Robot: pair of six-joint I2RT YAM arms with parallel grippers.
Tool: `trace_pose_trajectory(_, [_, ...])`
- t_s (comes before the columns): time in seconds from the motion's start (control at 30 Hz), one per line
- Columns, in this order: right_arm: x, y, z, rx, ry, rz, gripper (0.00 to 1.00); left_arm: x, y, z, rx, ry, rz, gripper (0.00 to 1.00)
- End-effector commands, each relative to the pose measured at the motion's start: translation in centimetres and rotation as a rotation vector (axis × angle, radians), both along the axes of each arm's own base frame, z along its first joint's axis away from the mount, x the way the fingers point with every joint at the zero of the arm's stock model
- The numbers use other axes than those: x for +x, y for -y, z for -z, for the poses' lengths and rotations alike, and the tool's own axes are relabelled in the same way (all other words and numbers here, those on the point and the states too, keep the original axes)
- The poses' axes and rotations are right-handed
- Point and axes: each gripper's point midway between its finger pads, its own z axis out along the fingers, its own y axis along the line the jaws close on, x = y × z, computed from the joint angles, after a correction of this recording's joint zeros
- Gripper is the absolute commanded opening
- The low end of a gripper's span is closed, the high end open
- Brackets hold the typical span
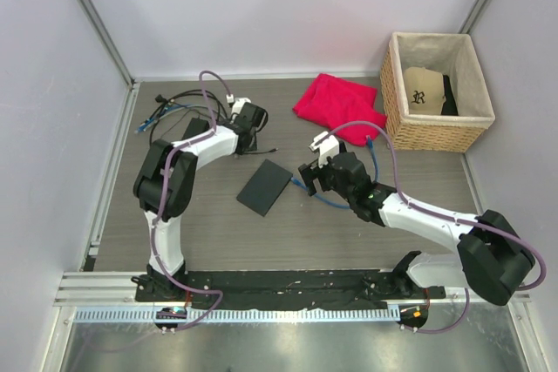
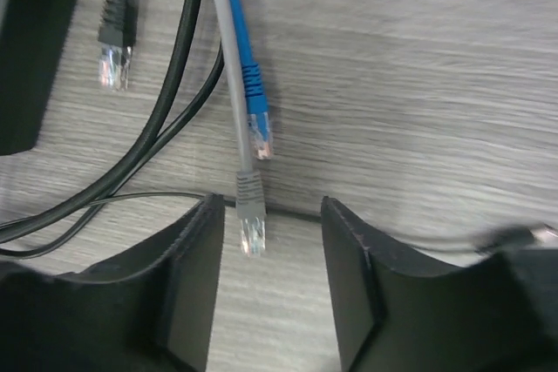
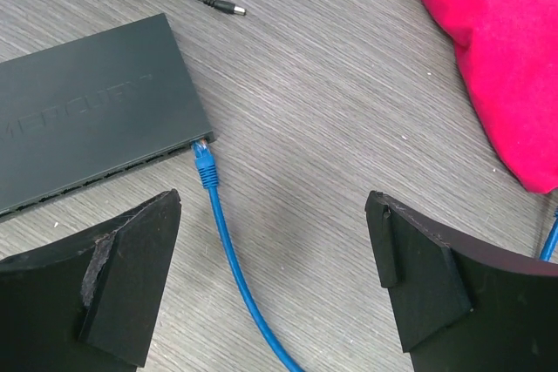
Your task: Insert the plug into the switch port
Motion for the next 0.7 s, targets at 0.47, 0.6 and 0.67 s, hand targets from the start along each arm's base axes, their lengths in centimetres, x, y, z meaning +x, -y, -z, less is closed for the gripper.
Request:
trace_pose_trajectory(0.47, [0.5,-0.3,-2.6,0.08,0.061,0.009,0.96,0.1,-1.2,-3.9,-0.048,0.035,-0.069,0.06])
trace_pose_trajectory(0.6, [0.4,-0.4,-2.9,0.088,0.063,0.002,0.95,0.5,-1.1,-12.5,-0.098,0.179,-0.024,0.02])
trace_pose_trajectory(0.67, [0.3,-0.4,-3.2,0.093,0.068,0.001,0.95,0.9,-1.6,-19.1,-0.113,0.297,-0.021,0.01])
